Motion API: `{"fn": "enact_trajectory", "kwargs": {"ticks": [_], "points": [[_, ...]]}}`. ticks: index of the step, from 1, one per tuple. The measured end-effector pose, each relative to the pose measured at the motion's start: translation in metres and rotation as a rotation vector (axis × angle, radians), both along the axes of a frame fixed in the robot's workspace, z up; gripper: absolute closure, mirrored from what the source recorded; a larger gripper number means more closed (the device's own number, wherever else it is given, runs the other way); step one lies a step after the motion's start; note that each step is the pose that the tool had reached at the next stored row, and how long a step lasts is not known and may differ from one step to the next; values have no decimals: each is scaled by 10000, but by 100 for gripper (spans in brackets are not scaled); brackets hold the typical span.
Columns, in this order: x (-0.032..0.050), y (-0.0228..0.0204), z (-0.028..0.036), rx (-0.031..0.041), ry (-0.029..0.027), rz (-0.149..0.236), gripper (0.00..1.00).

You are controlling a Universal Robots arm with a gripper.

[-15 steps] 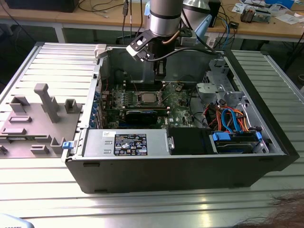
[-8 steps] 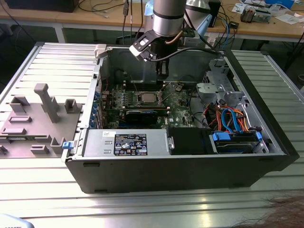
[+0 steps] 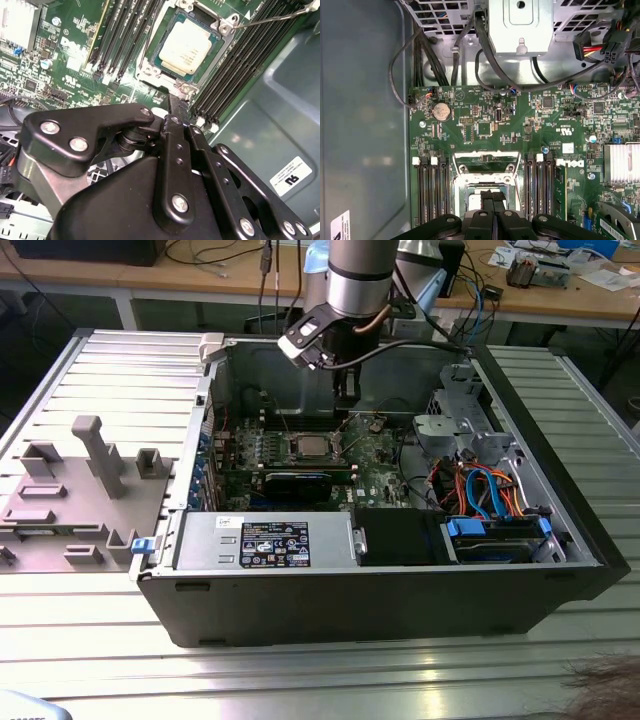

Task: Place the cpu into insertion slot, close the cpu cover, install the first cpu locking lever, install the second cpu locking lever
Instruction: 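Close the cpu cover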

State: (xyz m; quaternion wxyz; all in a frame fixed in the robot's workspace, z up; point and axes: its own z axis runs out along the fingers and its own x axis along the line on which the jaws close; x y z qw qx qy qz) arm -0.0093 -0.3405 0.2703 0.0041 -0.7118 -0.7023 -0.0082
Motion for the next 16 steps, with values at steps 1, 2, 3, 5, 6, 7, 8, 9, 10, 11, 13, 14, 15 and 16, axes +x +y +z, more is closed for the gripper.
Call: {"fn": "enact_trajectory", "kwargs": {"ticks": [1, 2, 3, 5, 6, 7, 8, 9, 10, 11, 13, 14, 15, 16], "points": [[8, 0, 0, 0, 0, 0, 89], [20, 0, 0, 0, 0, 0, 89], [28, 0, 0, 0, 1, -1, 89], [44, 0, 0, 0, 0, -2, 89], [52, 0, 0, 0, 1, -1, 89], [77, 0, 0, 0, 0, -1, 89], [84, 0, 0, 0, 0, -1, 89], [91, 0, 0, 0, 1, 0, 89], [99, 0, 0, 0, 0, 0, 89], [107, 0, 0, 0, 0, 0, 89], [123, 0, 0, 0, 0, 0, 89], [133, 0, 0, 0, 1, -1, 89], [140, 0, 0, 0, 0, -1, 89], [148, 0, 0, 0, 1, -1, 89]]}}
